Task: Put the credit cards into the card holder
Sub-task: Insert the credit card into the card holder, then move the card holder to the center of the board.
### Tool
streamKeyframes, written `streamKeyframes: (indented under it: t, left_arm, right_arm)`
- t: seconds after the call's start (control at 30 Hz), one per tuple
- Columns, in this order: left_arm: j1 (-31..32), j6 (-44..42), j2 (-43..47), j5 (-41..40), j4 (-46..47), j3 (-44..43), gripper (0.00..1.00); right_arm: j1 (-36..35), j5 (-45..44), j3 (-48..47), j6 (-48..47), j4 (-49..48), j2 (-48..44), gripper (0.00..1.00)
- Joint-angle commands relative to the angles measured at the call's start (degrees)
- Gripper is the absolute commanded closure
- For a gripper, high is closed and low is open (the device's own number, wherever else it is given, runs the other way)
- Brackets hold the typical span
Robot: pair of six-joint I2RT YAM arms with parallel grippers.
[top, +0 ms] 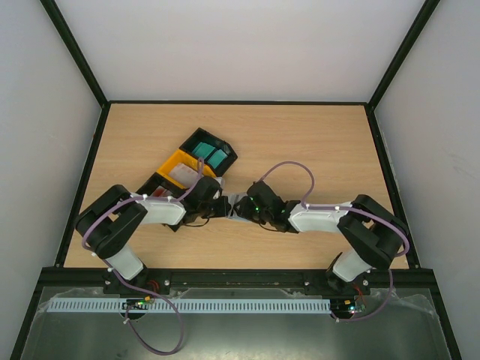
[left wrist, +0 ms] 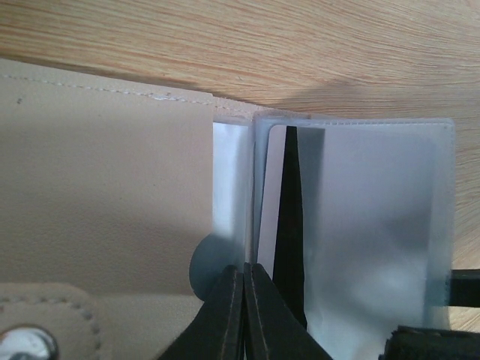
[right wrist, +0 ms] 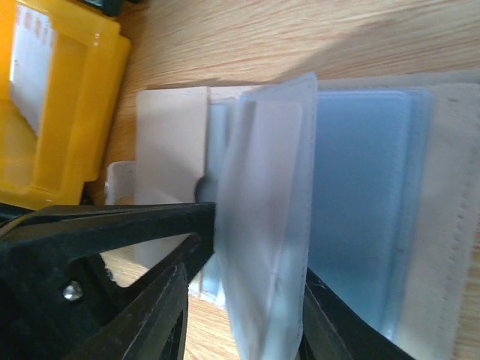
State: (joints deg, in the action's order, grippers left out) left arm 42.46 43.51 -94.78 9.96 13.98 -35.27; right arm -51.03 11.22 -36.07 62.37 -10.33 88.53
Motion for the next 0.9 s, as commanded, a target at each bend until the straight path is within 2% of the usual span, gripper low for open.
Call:
streamKeyframes:
  t: [0.0,0.1,0.23,0.5,0.87]
  left_arm:
    - [0.3,-0.4,-2.9,-2.3,-12.2,3.1,0.94]
    - [0.3,-0.4,0.5,-3.4,-14.2,2.1,0.86]
    - [0.5,-0.6,4.4,-5.1,-18.2,-0.1,0.80]
    - [0.5,-0.3,10.2,-7.5,-23.0,-3.1,0.78]
    - [0.5,0.0,10.9,-9.7,-25.5,-3.8,0.81]
  right_arm:
    - [-0.3,0.9,-1.9,0.1,-4.0,1.5,0.63]
    - [-0.3,1.1,-2.5,0.2,-4.0,2.4,0.63]
    - [-0.3,1.4,-3.3,0.0,-4.1,3.2,0.63]
    - [-0.3,3.5,-4.8,-0.5,-4.8,3.3,0.63]
    - [-0.3,10.7,-5.4,0.6,-9.8,7.1,0.63]
